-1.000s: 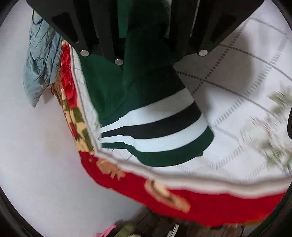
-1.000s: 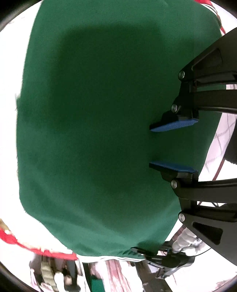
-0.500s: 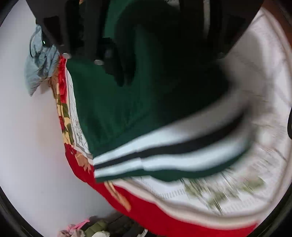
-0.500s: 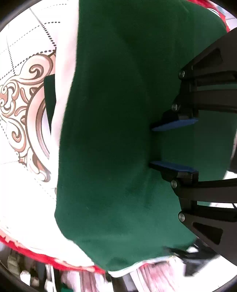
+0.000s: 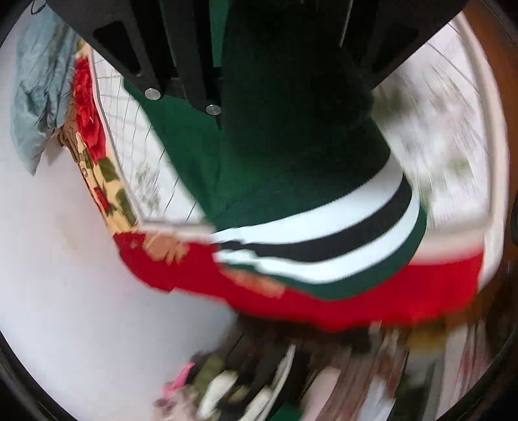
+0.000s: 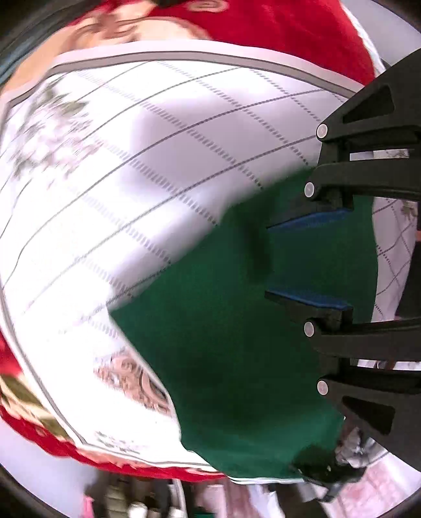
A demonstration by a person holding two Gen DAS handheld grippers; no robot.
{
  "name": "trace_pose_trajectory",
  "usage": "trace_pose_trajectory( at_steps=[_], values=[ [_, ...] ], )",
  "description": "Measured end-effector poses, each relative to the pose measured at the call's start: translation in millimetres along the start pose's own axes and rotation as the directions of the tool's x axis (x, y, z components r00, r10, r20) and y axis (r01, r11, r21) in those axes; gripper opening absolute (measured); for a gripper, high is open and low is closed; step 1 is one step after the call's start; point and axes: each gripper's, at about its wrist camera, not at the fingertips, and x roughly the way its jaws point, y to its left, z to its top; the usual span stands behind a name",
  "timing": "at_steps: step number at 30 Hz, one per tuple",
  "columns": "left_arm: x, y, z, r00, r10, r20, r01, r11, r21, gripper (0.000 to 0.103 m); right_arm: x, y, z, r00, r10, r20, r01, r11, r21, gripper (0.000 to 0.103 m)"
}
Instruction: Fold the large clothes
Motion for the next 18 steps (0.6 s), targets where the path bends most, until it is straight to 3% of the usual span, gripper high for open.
trace_pose_trajectory(
  at_steps=[2, 5, 7, 11, 12, 15, 18],
  values=[
    [-22, -16, 19, 0.998, 0.010, 0.063, -0.016, 0.996, 0.091, 0.007, 10, -5, -9, 1.000, -0.002, -0.018, 0.002, 1.000, -0.001, 0.038],
    [-56, -43, 27, 0.994, -0.009, 0.106, -0.019, 0.966, 0.259, 0.007, 39, 5, -24, 0.996, 0.027, -0.080, -0.029, 0.999, -0.018, 0.038],
    [-75, -73, 15, 0.994, -0.042, 0.106, -0.004, 0.915, 0.404, 0.007, 62, 4, -34, 0.987, 0.091, -0.133, -0.093, 0.996, -0.003, 0.038],
    [-98, -132, -42, 0.988, -0.150, -0.027, 0.136, 0.784, 0.606, 0.007, 90, 1, -56, 0.971, 0.181, -0.155, -0.174, 0.983, 0.059, 0.038],
    [-101, -149, -70, 0.979, -0.175, -0.102, 0.199, 0.737, 0.646, 0.007, 92, -4, -58, 0.966, 0.208, -0.154, -0.197, 0.977, 0.083, 0.038],
    [-100, -172, -131, 0.942, -0.201, -0.270, 0.334, 0.655, 0.678, 0.007, 94, -25, -59, 0.948, 0.272, -0.165, -0.252, 0.959, 0.131, 0.038],
    [-87, -177, -209, 0.899, -0.140, -0.414, 0.420, 0.543, 0.727, 0.006, 92, -35, -64, 0.943, 0.282, -0.177, -0.264, 0.957, 0.117, 0.038]
  ],
)
